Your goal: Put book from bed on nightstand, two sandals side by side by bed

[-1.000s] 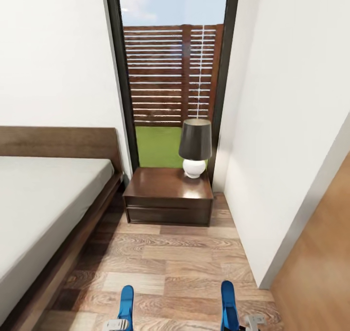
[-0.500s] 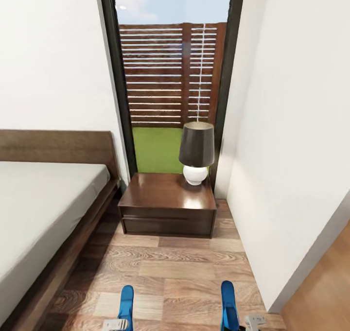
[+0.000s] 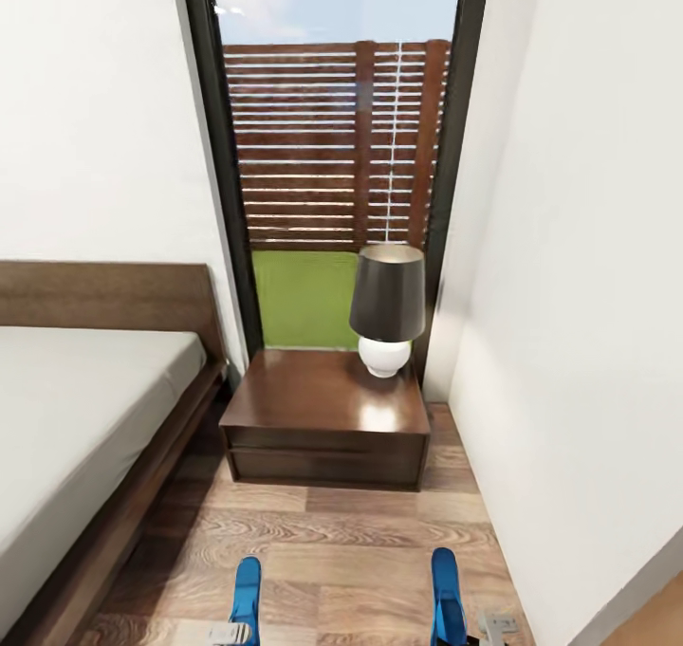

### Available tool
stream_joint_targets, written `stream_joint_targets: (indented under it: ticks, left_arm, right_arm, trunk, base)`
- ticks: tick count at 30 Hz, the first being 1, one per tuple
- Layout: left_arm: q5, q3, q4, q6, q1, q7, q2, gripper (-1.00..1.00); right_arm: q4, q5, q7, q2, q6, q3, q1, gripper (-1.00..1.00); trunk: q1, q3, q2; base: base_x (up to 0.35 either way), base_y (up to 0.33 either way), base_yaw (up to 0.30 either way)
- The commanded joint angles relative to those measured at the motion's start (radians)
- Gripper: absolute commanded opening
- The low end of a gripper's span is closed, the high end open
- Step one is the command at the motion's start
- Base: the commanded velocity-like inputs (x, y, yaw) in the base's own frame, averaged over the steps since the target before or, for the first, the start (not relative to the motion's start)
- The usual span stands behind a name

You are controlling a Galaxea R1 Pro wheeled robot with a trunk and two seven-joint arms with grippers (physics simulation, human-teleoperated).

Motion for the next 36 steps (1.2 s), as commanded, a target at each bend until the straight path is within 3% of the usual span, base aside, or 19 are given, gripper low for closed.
stream_joint_targets:
  ticks: [1,8,36]
  left_arm:
    - [0.01,-0.004,0.001,-0.002,-0.001,-0.002,0.001,-1.0]
    - [0.01,-0.003,0.001,-0.003,-0.001,-0.002,0.001,-1.0]
    - [0.01,-0.003,0.001,-0.004,-0.001,-0.002,0.001,-1.0]
  right_arm:
    - [0.004,-0.011,0.007,0.001,-0.005,0.008,-0.002,-1.0]
    - [0.004,-0.011,0.007,0.001,-0.005,0.007,-0.002,-1.0]
    - [0.004,-0.011,0.006,0.001,-0.005,0.008,-0.002,-1.0]
  trunk:
    - [0.0,-0.001,0.0]
    - [0.0,-0.001,0.0]
    - [0.0,-0.001,0.0]
  base:
    - [0.313,0.0,0.0]
    - [0.196,0.0,0.022]
    - [0.004,0.0,0.131]
